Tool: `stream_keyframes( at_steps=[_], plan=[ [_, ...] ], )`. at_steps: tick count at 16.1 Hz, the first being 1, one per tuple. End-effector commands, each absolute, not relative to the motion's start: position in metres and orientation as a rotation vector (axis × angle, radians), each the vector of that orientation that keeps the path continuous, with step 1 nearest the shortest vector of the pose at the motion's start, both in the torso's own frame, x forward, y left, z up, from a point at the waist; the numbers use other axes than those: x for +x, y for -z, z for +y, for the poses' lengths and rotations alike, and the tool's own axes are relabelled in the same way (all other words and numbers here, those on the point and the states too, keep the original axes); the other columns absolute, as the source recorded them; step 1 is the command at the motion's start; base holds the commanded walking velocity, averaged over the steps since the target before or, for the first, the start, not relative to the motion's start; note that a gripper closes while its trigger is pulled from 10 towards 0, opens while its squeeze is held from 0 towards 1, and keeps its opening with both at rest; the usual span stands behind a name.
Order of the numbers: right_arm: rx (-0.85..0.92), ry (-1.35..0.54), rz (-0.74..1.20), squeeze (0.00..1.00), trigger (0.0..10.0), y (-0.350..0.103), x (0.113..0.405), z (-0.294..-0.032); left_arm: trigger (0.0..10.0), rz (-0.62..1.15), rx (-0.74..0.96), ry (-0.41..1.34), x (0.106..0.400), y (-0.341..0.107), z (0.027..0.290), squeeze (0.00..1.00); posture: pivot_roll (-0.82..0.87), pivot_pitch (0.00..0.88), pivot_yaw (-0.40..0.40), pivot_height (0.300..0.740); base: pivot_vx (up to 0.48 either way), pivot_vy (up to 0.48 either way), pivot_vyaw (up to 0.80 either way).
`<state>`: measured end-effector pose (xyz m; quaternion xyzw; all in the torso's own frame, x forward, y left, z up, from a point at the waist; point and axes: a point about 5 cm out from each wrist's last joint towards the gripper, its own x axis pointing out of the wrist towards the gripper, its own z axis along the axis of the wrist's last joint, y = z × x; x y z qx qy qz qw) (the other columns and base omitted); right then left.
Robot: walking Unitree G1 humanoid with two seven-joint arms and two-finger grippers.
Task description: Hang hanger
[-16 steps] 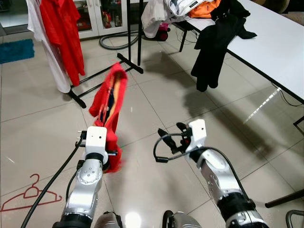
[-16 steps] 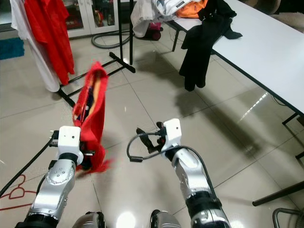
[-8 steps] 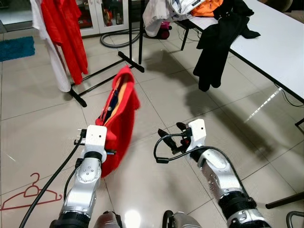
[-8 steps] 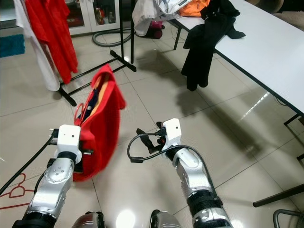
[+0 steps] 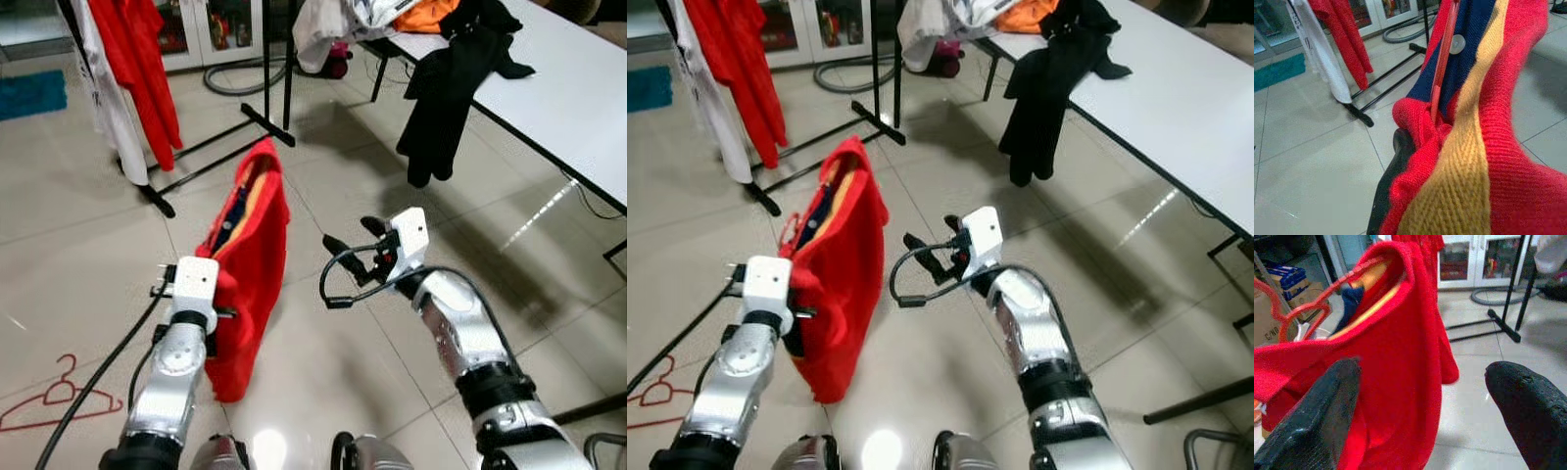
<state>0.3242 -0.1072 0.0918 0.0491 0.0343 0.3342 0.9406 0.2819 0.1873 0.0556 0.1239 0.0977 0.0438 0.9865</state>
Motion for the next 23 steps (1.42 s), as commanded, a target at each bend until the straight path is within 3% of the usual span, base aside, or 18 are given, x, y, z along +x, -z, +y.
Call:
stream_keyframes(
  at_steps=[1, 4, 5, 7, 9, 16, 23],
  plan=[
    [0.118, -0.650, 0.116, 0.00, 10.0, -0.077, 0.317, -0.111, 10.0, 0.125, 0.284, -0.070, 0.291, -0.071, 0.183, 0.00, 0.00, 0.146, -0.093, 0.740, 0.000, 0.000, 0.00],
    [0.131, -0.632, 0.151, 0.00, 10.0, -0.064, 0.308, -0.106, 10.0, 0.120, 0.329, 0.000, 0.297, -0.081, 0.181, 0.00, 0.00, 0.151, -0.075, 0.740, 0.000, 0.000, 0.00],
    [0.148, -0.635, 0.174, 0.00, 10.0, -0.058, 0.303, -0.102, 10.0, 0.235, 0.390, 0.121, 0.301, -0.077, 0.183, 0.00, 0.01, 0.153, -0.059, 0.740, 0.000, 0.000, 0.00],
    [0.151, -0.646, 0.195, 0.00, 10.0, -0.054, 0.301, -0.099, 10.0, 0.301, 0.416, 0.283, 0.304, -0.079, 0.186, 0.00, 0.01, 0.154, -0.050, 0.740, 0.000, 0.000, 0.00],
    [0.123, -0.691, 0.197, 0.00, 10.0, -0.057, 0.301, -0.101, 10.0, 0.288, 0.400, 0.323, 0.310, -0.088, 0.195, 0.00, 0.00, 0.157, -0.044, 0.740, 0.000, 0.000, 0.00],
    [-0.056, -1.013, 0.075, 0.00, 10.0, -0.141, 0.321, -0.127, 10.0, 0.223, 0.414, 0.498, 0.330, -0.130, 0.225, 0.00, -0.01, 0.150, -0.057, 0.740, 0.000, 0.000, 0.00],
    [0.125, -0.789, 0.111, 0.00, 10.0, -0.111, 0.325, -0.120, 10.0, 0.229, 0.363, 0.456, 0.326, -0.107, 0.210, 0.00, -0.01, 0.119, -0.070, 0.740, 0.000, 0.000, 0.18]
  ],
)
